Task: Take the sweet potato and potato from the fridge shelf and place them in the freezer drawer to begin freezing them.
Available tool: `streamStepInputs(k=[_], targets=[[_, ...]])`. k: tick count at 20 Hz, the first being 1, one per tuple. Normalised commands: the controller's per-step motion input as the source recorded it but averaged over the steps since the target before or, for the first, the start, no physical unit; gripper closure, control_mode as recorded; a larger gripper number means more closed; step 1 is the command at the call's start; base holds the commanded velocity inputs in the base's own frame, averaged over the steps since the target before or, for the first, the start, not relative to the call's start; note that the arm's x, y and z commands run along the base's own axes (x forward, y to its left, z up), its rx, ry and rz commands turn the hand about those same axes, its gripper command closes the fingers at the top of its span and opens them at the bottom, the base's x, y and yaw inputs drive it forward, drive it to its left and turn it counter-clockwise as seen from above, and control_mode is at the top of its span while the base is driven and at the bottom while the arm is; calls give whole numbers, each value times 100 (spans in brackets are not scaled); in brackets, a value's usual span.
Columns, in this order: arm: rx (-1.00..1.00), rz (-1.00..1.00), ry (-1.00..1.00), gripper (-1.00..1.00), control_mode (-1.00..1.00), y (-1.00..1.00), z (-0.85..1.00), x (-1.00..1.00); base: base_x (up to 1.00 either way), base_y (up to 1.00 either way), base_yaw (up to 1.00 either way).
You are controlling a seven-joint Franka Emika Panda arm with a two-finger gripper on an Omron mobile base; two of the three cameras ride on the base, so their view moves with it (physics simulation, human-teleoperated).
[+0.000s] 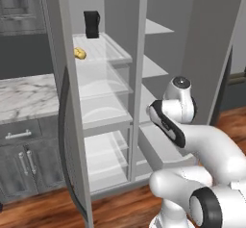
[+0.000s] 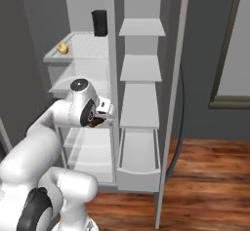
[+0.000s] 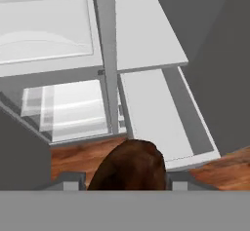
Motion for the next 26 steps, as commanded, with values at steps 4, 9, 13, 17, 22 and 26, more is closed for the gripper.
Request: streamStepInputs(k=[4, 9, 13, 17, 22, 26], targets=[[0, -12, 12, 100, -100, -59, -61, 46, 0, 0, 0], [0, -9, 14, 100, -100, -64, -48, 16, 0, 0, 0], [0, -12, 20, 100, -100, -35, -47, 0, 0, 0, 0], [0, -12, 19, 100, -100, -5, -45, 15, 0, 0, 0], [0, -8, 12, 100, -100, -20, -60, 25, 0, 0, 0], [0, -8, 7, 100, -100, -25, -41, 19, 0, 0, 0]])
